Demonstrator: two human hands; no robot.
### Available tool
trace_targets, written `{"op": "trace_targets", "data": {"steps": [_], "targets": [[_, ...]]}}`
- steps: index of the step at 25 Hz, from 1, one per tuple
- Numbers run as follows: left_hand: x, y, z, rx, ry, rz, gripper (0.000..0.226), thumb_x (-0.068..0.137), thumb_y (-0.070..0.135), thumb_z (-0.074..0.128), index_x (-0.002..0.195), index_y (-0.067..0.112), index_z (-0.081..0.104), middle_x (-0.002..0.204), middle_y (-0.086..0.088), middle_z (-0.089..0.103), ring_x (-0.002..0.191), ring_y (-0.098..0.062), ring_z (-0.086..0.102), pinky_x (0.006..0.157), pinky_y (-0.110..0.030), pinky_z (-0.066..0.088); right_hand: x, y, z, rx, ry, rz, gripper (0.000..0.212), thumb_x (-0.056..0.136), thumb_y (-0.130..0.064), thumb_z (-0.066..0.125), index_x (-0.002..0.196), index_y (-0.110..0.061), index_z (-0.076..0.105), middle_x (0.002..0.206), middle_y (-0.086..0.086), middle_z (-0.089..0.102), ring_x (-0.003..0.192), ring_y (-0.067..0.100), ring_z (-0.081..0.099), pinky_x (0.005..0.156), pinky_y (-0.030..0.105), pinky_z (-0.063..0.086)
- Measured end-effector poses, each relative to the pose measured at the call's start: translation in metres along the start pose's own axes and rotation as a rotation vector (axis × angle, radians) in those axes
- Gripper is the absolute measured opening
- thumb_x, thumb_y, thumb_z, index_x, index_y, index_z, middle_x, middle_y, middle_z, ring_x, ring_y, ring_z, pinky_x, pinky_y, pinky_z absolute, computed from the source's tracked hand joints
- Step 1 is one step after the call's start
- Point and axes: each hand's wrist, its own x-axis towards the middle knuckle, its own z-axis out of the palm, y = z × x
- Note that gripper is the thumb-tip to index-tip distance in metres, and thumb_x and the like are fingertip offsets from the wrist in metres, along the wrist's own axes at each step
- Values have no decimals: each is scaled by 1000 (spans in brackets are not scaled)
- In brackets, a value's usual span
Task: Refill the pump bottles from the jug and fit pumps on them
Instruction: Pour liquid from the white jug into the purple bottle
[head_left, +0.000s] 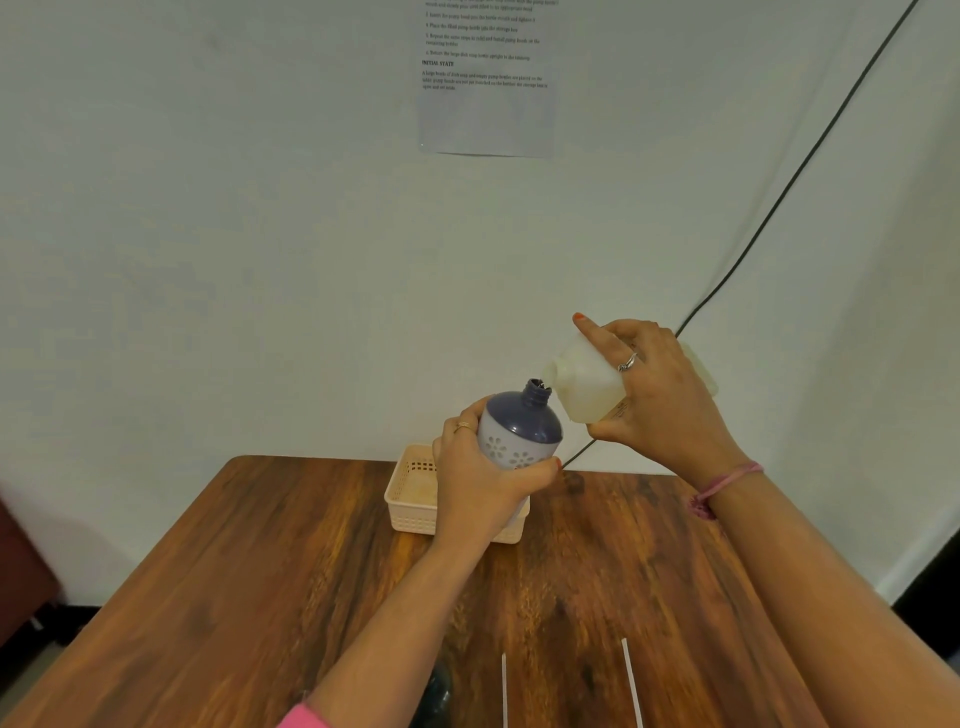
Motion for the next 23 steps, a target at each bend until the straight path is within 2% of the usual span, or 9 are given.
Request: {"op": "trace_targets", "data": {"steps": [2, 5, 7, 11, 15, 19, 23], "targets": [[0, -1, 0, 9, 3, 1, 80, 47, 47, 76, 116, 39, 38, 113, 9, 48, 107, -12, 48, 73, -13, 42, 0, 0, 1, -4, -4, 0, 108, 48, -23, 90, 143, -17, 38, 118, 17, 54, 105, 34, 51, 86, 47, 47], [0, -3, 0, 4, 17, 13, 82, 44, 49, 77, 116, 38, 40, 114, 6, 51, 108, -15, 51, 83, -28, 51, 1, 1, 1, 14, 8, -2, 107, 48, -21, 88, 142, -17, 39, 118, 16, 54, 105, 31, 49, 90, 49, 45], [0, -2, -1, 8, 19, 13, 80, 46, 46, 77, 116, 37, 41, 115, 5, 51, 108, -16, 51, 86, -31, 51, 1, 1, 1, 21, 11, -2, 107, 48, -20, 88, 142, -17, 39, 117, 16, 54, 106, 27, 45, 92, 50, 44], [1, -4, 0, 6, 14, 6, 80, 47, 45, 78, 117, 37, 40, 115, 5, 51, 109, -16, 51, 85, -30, 51, 0, 1, 1, 3, 1, -6, 107, 48, -22, 89, 143, -17, 39, 118, 17, 54, 105, 31, 48, 91, 50, 44], [0, -5, 0, 2, 14, 6, 79, 47, 45, 78, 117, 36, 41, 114, 5, 51, 108, -15, 51, 80, -22, 48, 1, 1, 1, 0, 7, -11, 106, 48, -21, 89, 142, -16, 40, 118, 17, 55, 105, 30, 48, 91, 51, 44], [1, -6, 1, 7, 11, -5, 79, 49, 45, 79, 118, 36, 41, 114, 7, 50, 108, -13, 50, 81, -23, 47, 2, 1, 1, -9, 6, -11, 107, 48, -21, 89, 142, -16, 39, 118, 17, 55, 105, 29, 46, 91, 51, 44], [1, -6, 1, 9, 18, -9, 83, 48, 46, 78, 122, 32, 43, 115, 8, 49, 108, -12, 50, 75, -15, 43, 2, 2, 1, -12, 10, -17, 106, 48, -20, 88, 142, -16, 40, 117, 17, 54, 104, 30, 48, 91, 51, 44]]}}
